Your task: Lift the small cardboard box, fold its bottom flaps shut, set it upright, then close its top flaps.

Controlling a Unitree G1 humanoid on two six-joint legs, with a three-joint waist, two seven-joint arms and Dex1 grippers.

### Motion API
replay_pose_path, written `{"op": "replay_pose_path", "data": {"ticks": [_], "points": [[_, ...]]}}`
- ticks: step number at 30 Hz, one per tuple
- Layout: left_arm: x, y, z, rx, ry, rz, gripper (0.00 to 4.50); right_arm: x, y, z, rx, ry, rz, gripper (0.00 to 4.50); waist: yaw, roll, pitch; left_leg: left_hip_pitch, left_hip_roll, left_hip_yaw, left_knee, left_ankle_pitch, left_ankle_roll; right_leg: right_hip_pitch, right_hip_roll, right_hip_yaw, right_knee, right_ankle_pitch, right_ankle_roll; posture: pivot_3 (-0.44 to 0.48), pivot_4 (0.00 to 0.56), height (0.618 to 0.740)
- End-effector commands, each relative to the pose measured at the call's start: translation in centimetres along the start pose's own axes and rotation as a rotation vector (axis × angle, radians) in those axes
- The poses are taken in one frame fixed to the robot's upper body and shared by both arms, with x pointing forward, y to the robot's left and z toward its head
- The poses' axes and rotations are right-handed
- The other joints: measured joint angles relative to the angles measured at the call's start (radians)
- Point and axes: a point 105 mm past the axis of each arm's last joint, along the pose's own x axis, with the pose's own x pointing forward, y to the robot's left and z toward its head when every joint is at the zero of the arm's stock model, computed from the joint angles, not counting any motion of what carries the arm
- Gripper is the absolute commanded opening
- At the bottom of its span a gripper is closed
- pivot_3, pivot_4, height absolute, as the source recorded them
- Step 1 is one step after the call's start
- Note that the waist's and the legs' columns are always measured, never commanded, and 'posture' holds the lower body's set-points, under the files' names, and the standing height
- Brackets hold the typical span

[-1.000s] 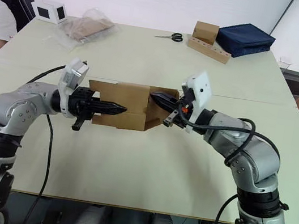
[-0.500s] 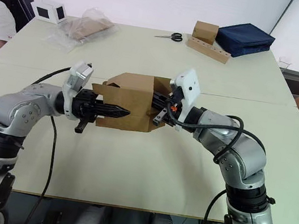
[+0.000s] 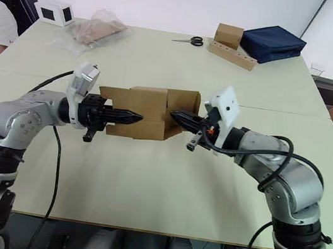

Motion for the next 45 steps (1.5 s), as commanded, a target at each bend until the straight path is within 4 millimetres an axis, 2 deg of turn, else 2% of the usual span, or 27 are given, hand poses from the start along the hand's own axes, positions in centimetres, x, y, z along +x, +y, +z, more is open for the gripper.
{"op": "replay_pose_path", "data": {"ticks": [1,5,9,13,26,35,39,45], "points": [[-0.5,-0.4,1.5,0.04,-0.032,-0.001,0.04,-1.4,-0.1,0.7,-0.025,-0.021,-0.021,0.0,0.0,0.0,0.0,0.0,0.0,0.0,0.0,0.0,0.0,0.0,0.0,0.0,0.0,0.0,0.0,0.0,0.15,0.74],[-0.6,-0.4,1.8,0.031,-0.046,0.004,0.04,-2.2,0.3,-1.1,0.015,0.02,-0.036,0.0,0.002,0.0,0.0,-0.001,0.0,0.0,0.0,0.0,0.0,0.0,0.0,0.0,0.0,0.0,0.0,0.0,0.15,0.74],[-0.5,-0.5,1.8,0.024,-0.051,-0.001,0.04,-1.8,0.7,-2.4,0.035,0.036,-0.037,0.0,0.0,0.0,0.0,-0.001,0.0,0.0,0.001,0.0,0.0,0.0,0.0,0.0,0.001,0.0,0.0,0.0,0.15,0.74],[-0.4,-0.6,1.7,0.008,-0.055,-0.013,0.04,-1.1,1.0,-2.8,0.05,0.024,-0.033,0.0,-0.002,0.0,0.0,-0.001,0.0,0.0,0.001,0.0,0.0,0.0,0.0,0.0,0.001,0.0,0.0,0.0,0.15,0.74],[1.0,-1.7,1.0,-0.059,-0.072,-0.065,0.04,1.9,3.0,-1.0,0.05,-0.064,0.062,0.0,-0.001,0.0,0.0,-0.001,0.0,0.0,0.001,0.0,0.0,0.0,0.0,0.0,0.001,0.0,0.0,0.0,0.15,0.74],[1.6,-1.9,1.1,-0.074,-0.086,-0.08,0.04,2.6,4.5,-0.6,0.039,-0.063,0.137,0.0,0.0,0.0,0.0,-0.001,0.0,0.0,0.001,0.0,0.0,0.0,0.0,0.0,0.001,0.0,0.0,0.0,0.15,0.74],[1.4,-1.8,1.5,-0.076,-0.092,-0.076,0.04,2.3,4.1,-0.6,0.029,-0.053,0.12,0.0,0.0,0.0,0.0,-0.001,0.0,0.0,0.001,0.0,0.0,0.0,0.0,0.0,0.001,0.0,0.0,0.0,0.15,0.74],[0.5,-1.9,2.1,-0.089,-0.092,-0.069,0.04,-0.5,1.9,0.1,0.031,-0.044,0.063,0.0,0.001,0.0,0.0,-0.001,0.0,0.0,0.001,0.0,0.0,0.0,0.0,0.0,0.001,0.0,0.0,0.0,0.15,0.74]]}}
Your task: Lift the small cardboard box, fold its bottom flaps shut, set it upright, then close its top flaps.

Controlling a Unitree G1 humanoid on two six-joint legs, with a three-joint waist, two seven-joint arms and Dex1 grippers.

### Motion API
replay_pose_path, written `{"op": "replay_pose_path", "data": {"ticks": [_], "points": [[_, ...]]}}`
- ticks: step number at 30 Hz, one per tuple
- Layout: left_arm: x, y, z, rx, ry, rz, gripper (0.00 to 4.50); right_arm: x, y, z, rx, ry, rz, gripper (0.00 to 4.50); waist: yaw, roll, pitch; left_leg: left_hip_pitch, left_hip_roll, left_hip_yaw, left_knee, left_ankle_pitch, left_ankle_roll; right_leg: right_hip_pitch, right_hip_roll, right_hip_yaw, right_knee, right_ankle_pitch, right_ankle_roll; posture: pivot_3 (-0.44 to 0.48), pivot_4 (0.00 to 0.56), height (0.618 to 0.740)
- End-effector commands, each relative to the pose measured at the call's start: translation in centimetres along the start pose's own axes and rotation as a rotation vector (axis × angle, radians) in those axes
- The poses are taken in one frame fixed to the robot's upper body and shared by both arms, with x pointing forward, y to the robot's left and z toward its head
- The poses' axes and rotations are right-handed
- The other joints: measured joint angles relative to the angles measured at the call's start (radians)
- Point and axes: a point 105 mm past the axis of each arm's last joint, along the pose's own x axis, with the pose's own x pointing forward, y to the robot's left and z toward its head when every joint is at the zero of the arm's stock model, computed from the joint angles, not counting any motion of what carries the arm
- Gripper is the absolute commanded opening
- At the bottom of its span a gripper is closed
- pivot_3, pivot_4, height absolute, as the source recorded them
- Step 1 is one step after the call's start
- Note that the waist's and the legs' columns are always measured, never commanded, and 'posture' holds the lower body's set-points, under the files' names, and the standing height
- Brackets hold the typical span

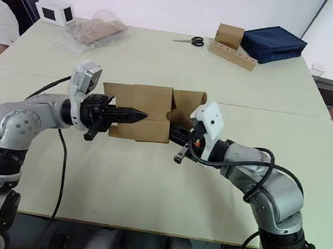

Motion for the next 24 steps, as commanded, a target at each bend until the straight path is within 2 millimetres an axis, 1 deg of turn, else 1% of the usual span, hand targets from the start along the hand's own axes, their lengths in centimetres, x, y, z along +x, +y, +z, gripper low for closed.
{"op": "replay_pose_path", "data": {"ticks": [1,3,6,8,10,12,13,14,16,18,24], "points": [[-0.4,-1.1,1.5,0.033,-0.022,-0.026,0.04,-2.3,-0.6,1.6,-0.01,-0.037,-0.01,0.0,0.0,0.0,0.0,0.0,0.0,0.0,0.0,0.0,0.0,0.0,0.0,0.0,0.0,0.0,0.0,0.0,0.15,0.74],[-0.8,-1.3,1.5,0.012,-0.01,-0.034,0.04,-3.8,-0.8,2.0,0.03,-0.036,0.01,0.0,0.001,0.0,0.0,0.0,0.0,0.0,0.0,0.0,0.0,0.0,0.0,0.0,0.0,0.0,0.0,0.0,0.15,0.74],[-1.1,-1.6,1.5,-0.007,-0.004,-0.043,0.04,-5.6,-0.4,2.7,0.115,-0.063,0.079,0.0,0.001,0.0,0.0,0.0,0.0,0.0,0.0,0.0,0.0,0.0,0.0,0.0,0.0,0.0,0.0,0.0,0.15,0.74],[-1.2,-1.8,1.8,-0.019,-0.008,-0.056,0.04,-6.7,-1.2,3.1,0.184,-0.101,0.072,0.0,-0.001,0.0,0.0,0.0,0.0,0.0,0.0,0.0,0.0,0.0,0.0,0.0,0.0,0.0,0.0,0.0,0.15,0.74],[-1.2,-2.1,1.9,-0.022,-0.006,-0.067,0.04,-7.3,-2.0,3.2,0.215,-0.121,0.051,0.0,-0.001,0.0,0.0,0.0,0.0,0.0,0.0,0.0,0.0,0.0,0.0,0.0,0.0,0.0,0.0,0.0,0.15,0.74],[-1.1,-2.1,1.9,-0.025,-0.004,-0.072,0.04,-7.5,-2.4,3.2,0.228,-0.127,0.043,0.0,0.0,0.0,0.0,0.0,0.0,0.0,0.0,0.0,0.0,0.0,0.0,0.0,0.0,0.0,0.0,0.0,0.15,0.74],[-1.1,-2.2,1.9,-0.027,-0.003,-0.076,0.0,-7.5,-2.7,3.1,0.236,-0.13,0.036,0.5,-0.001,0.0,0.0,0.0,0.0,0.0,0.0,0.0,0.0,0.0,0.0,0.0,0.0,0.0,0.0,0.0,0.15,0.74],[-1.1,-2.3,2.0,-0.027,-0.002,-0.08,0.0,-7.6,-2.9,3.1,0.242,-0.133,0.031,0.72,-0.001,0.0,0.0,0.0,0.0,0.0,0.0,0.0,0.0,0.0,0.0,0.0,0.0,0.0,0.0,0.0,0.15,0.74],[-0.9,-2.8,2.0,-0.036,-0.001,-0.106,0.0,-7.3,-3.3,2.7,0.288,-0.151,0.034,1.59,-0.001,0.0,0.0,0.0,0.0,0.0,0.0,0.0,0.0,0.0,0.0,0.0,0.0,0.0,0.0,0.0,0.15,0.74],[-0.7,-3.2,2.0,-0.04,0.004,-0.128,0.0,-7.1,-3.6,2.4,0.324,-0.165,0.041,1.59,0.0,0.0,0.0,0.0,0.0,0.0,0.0,0.0,0.0,0.0,0.0,0.0,0.0,0.0,0.0,0.0,0.15,0.74],[-0.6,-3.7,1.8,-0.05,0.012,-0.145,0.0,-7.0,-4.2,1.5,0.382,-0.161,0.062,1.59,0.0,0.0,0.0,0.0,0.0,0.0,0.0,0.0,0.0,0.0,0.0,0.0,0.0,0.0,0.0,0.0,0.15,0.74]]}}
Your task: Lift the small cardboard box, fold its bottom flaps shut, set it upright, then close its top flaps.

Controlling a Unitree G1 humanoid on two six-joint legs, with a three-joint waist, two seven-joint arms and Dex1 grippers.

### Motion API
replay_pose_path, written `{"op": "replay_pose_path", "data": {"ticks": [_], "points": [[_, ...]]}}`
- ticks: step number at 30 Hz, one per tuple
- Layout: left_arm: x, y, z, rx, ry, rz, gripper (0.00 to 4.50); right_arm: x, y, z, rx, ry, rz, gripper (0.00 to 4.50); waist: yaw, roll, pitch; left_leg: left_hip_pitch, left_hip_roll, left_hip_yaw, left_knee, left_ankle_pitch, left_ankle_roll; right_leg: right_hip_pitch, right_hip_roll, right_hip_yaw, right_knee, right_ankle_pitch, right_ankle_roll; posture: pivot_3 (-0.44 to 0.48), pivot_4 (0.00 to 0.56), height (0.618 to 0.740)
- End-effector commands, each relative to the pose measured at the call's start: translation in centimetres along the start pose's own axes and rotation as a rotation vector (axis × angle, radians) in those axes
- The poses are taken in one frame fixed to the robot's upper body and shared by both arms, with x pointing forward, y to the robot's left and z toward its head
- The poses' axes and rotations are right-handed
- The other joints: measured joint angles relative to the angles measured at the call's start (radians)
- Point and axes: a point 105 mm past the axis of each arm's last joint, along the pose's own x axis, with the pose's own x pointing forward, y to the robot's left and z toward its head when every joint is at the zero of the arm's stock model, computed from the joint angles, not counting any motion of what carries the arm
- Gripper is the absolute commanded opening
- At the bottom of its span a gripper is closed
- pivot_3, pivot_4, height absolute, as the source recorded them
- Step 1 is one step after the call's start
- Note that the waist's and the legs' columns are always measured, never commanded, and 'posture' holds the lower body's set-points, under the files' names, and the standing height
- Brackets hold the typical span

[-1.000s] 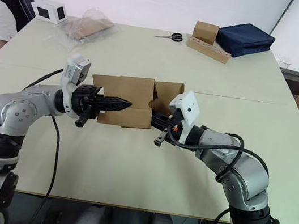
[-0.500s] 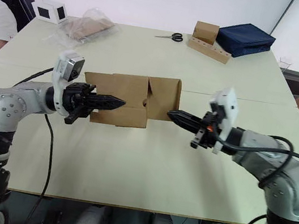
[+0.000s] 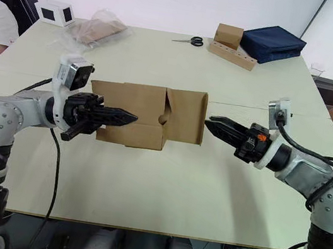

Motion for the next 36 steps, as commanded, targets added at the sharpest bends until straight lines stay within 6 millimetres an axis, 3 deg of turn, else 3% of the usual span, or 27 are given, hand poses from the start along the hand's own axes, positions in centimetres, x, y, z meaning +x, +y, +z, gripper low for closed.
{"op": "replay_pose_path", "data": {"ticks": [1,9,21,27,36], "points": [[0.2,-1.1,0.8,0.05,0.002,-0.028,0.0,0.1,0.5,0.8,-0.017,-0.023,0.046,1.59,0.0,0.0,0.0,0.0,0.0,0.0,0.0,0.0,0.0,0.0,0.0,0.0,0.0,0.0,0.0,0.0,0.15,0.74],[0.1,-0.7,0.6,0.052,0.009,-0.007,0.0,0.6,1.8,1.5,0.012,-0.058,0.128,1.59,0.0,0.0,0.0,0.0,0.0,0.0,0.0,0.0,0.0,0.0,0.0,0.0,0.0,0.0,0.0,0.0,0.15,0.74],[0.1,0.0,0.8,0.054,-0.009,0.009,0.0,1.8,4.9,0.5,0.073,-0.063,0.234,1.59,0.0,0.0,0.0,0.0,0.0,0.0,0.0,0.0,0.0,0.0,0.0,0.0,0.0,0.0,0.0,0.0,0.15,0.74],[0.5,-0.2,1.0,0.059,-0.018,-0.014,0.0,2.8,5.4,-0.4,0.09,-0.057,0.242,1.59,0.0,0.0,0.0,0.0,0.0,0.0,0.0,0.0,0.0,0.0,0.0,0.0,0.0,0.0,0.0,0.0,0.15,0.74],[0.7,0.1,1.0,0.06,-0.028,-0.002,0.0,3.4,6.6,-0.2,0.09,-0.069,0.278,1.59,0.0,0.0,0.0,0.0,0.0,0.0,0.0,0.0,0.0,0.0,0.0,0.0,0.0,0.0,0.0,0.0,0.15,0.74]]}}
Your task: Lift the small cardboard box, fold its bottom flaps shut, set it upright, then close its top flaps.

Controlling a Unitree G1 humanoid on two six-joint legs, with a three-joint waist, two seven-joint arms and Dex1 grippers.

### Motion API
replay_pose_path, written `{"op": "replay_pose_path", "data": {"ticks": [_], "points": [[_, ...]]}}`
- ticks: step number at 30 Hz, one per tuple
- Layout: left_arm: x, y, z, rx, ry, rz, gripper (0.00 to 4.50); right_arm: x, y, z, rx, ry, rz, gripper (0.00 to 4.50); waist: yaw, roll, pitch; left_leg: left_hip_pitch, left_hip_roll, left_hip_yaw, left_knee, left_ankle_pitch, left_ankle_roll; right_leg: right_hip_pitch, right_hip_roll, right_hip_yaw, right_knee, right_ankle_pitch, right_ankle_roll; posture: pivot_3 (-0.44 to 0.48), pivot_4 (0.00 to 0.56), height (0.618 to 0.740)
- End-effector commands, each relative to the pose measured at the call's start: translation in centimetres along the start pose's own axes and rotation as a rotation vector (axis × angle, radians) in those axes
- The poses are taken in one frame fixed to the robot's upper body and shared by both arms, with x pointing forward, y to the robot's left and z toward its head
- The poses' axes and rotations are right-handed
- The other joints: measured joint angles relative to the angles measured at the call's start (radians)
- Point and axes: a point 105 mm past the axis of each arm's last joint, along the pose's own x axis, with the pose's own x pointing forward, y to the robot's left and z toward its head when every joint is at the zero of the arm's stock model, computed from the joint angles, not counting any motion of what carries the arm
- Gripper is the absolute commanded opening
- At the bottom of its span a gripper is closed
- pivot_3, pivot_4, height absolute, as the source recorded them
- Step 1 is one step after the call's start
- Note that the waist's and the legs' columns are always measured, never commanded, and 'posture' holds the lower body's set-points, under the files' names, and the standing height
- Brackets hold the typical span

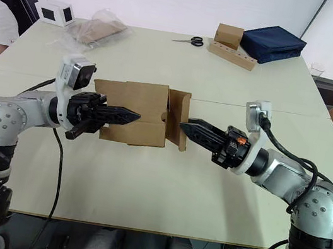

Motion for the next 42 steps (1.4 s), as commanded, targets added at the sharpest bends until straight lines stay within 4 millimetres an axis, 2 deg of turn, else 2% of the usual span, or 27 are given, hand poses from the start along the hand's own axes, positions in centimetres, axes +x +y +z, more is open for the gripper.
{"op": "replay_pose_path", "data": {"ticks": [1,12,18,28,42], "points": [[0.4,-0.4,0.9,0.049,-0.01,-0.021,0.0,0.9,1.7,0.1,-0.028,-0.004,0.072,1.59,0.0,0.0,0.0,0.0,0.0,0.0,0.0,0.0,0.0,0.0,0.0,0.0,0.0,0.0,0.0,0.0,0.15,0.74],[0.9,-0.4,0.9,0.051,-0.028,-0.023,0.0,1.4,0.9,0.5,-0.063,-0.044,-0.012,1.59,0.0,0.0,0.0,0.0,0.0,0.0,0.0,0.0,0.0,0.0,0.0,0.0,0.0,0.0,0.0,0.0,0.15,0.74],[0.5,-0.3,0.8,0.047,-0.023,-0.014,0.0,0.4,1.7,0.5,-0.036,-0.034,0.017,1.59,0.0,0.0,0.0,0.0,0.0,0.0,0.0,0.0,0.0,0.0,0.0,0.0,0.0,0.0,0.0,0.0,0.15,0.74],[0.6,-0.5,0.7,0.048,-0.017,-0.022,0.0,-0.9,0.3,0.7,0.026,-0.077,-0.031,1.59,0.0,0.0,0.0,0.0,0.0,0.0,0.0,0.0,0.0,0.0,0.0,0.0,0.0,0.0,0.0,0.0,0.15,0.74],[0.4,-0.8,0.8,0.051,-0.012,-0.02,0.0,-3.8,-2.0,3.3,0.005,-0.166,-0.158,1.59,0.0,0.0,0.0,0.0,0.0,0.0,0.0,0.0,0.0,0.0,0.0,0.0,0.0,0.0,0.0,0.0,0.15,0.74]]}}
